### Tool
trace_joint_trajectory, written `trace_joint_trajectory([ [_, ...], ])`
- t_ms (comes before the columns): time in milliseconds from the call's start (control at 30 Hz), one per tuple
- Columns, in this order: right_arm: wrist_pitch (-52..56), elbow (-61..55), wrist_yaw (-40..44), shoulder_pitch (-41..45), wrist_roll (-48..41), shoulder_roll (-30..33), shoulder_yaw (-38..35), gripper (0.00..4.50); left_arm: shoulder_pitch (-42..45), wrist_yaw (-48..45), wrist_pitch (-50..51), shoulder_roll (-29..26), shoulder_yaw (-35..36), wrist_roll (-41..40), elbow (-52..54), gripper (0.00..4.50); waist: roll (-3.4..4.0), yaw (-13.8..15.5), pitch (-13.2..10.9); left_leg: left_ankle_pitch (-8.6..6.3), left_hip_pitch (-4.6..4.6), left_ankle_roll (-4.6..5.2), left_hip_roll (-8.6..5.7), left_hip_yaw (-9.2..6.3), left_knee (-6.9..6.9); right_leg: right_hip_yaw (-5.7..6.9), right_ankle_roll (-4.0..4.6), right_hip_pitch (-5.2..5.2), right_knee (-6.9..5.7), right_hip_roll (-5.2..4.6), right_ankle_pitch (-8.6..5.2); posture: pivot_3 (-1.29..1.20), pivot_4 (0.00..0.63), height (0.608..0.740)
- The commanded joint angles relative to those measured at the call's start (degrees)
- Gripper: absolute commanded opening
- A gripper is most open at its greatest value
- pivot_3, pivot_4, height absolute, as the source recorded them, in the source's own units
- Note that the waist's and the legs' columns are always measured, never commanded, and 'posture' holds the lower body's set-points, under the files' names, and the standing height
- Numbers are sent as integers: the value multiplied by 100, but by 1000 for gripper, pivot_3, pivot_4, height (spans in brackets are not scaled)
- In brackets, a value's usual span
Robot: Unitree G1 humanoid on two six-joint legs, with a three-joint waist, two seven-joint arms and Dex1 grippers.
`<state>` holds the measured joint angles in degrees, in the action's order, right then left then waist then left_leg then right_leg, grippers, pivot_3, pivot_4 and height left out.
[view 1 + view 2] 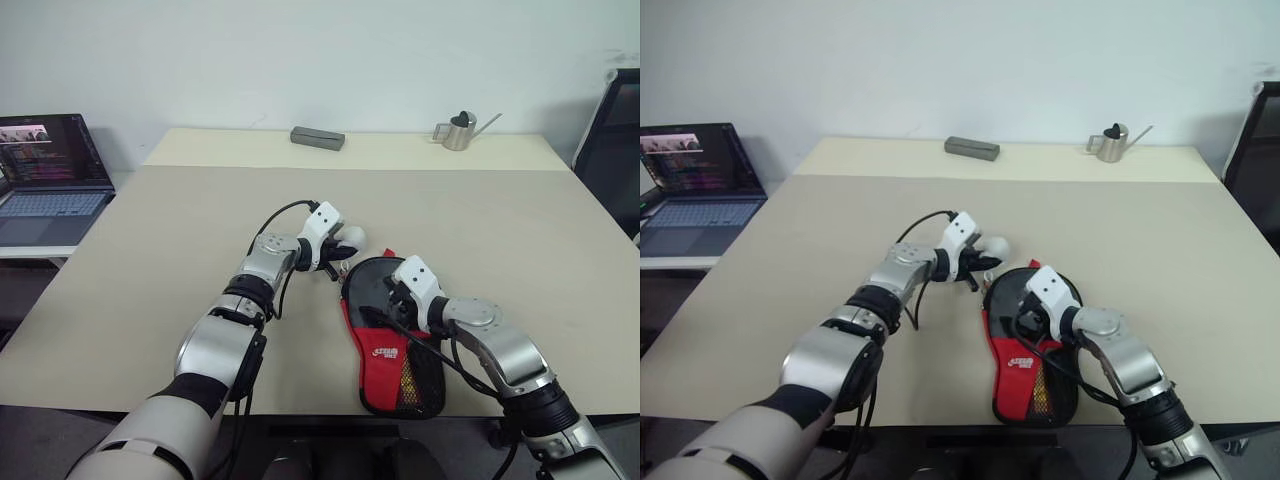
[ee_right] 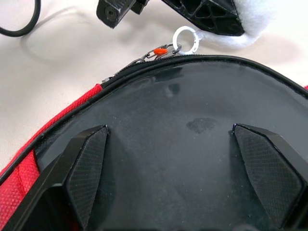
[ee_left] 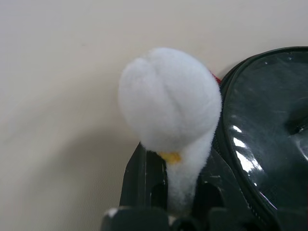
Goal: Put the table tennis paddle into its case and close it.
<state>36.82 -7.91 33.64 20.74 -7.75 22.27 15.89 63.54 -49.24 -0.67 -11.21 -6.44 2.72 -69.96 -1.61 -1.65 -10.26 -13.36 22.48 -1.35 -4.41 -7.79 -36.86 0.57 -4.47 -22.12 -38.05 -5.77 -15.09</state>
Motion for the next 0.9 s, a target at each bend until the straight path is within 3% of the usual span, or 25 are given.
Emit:
trace_joint_trajectory([
  [33,422,204,-80,-306,193,-78,414,4500,344,266,-267,-43,67,102,-38,146,0,-4,0,0,0,0,0,0,0,0,0,0,0,2,0,0,150,740],
  [400,475,286,-298,-374,344,-498,594,4500,755,979,-456,-75,153,335,-447,146,1,-30,5,0,-7,0,7,2,2,-4,1,-3,-1,32,1,0,150,740],
  [900,654,140,-546,-584,479,-729,663,4500,1123,1578,-663,420,83,735,-705,146,-4,-51,14,-1,-11,-1,12,3,5,-8,1,-3,-1,41,1,0,150,740],
])
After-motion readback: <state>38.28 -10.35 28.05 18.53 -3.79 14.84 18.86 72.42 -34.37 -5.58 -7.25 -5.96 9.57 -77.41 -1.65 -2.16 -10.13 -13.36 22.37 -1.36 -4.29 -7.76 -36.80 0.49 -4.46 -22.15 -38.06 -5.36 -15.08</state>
